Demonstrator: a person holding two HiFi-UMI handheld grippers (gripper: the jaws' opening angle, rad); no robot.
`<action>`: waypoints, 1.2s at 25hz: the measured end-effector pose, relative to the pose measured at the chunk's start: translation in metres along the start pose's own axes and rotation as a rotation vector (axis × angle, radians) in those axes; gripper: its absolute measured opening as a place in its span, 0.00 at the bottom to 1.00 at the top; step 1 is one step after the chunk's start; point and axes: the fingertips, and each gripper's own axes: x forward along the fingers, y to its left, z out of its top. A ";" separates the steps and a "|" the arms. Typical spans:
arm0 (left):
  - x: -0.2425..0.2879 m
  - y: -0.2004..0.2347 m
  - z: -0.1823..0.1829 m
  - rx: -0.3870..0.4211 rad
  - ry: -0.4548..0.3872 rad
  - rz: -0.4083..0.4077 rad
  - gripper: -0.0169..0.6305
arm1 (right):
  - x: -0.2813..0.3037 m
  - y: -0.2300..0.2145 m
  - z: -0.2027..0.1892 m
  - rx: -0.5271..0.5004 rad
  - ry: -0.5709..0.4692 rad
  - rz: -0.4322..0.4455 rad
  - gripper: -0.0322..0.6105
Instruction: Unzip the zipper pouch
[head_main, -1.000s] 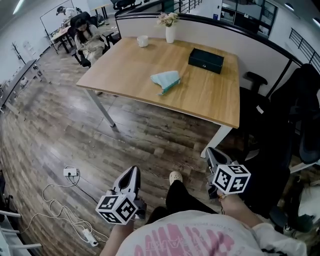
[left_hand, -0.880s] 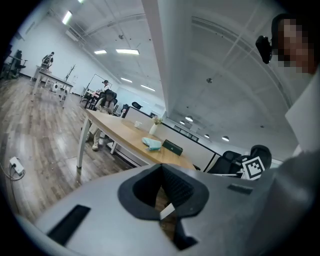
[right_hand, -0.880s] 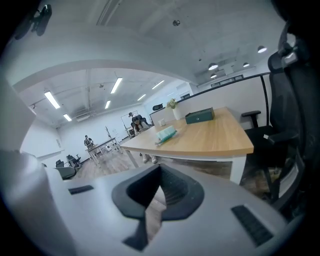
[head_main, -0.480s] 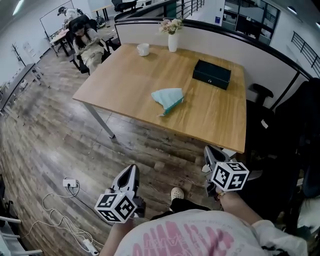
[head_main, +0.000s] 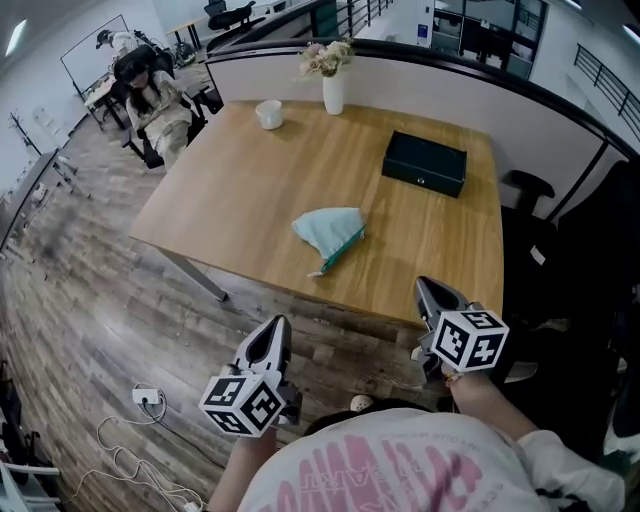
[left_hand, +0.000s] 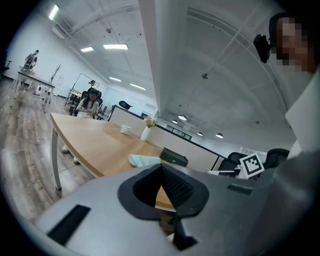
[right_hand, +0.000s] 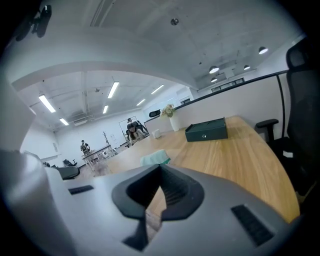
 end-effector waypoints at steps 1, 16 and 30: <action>0.009 -0.001 -0.001 0.001 0.010 -0.017 0.03 | 0.005 -0.005 0.000 0.007 0.002 -0.005 0.05; 0.167 0.018 0.005 0.222 0.319 -0.276 0.03 | 0.052 -0.080 0.001 0.192 -0.016 -0.251 0.05; 0.310 0.000 0.016 0.713 0.607 -0.790 0.03 | 0.052 -0.101 0.010 0.402 -0.215 -0.590 0.04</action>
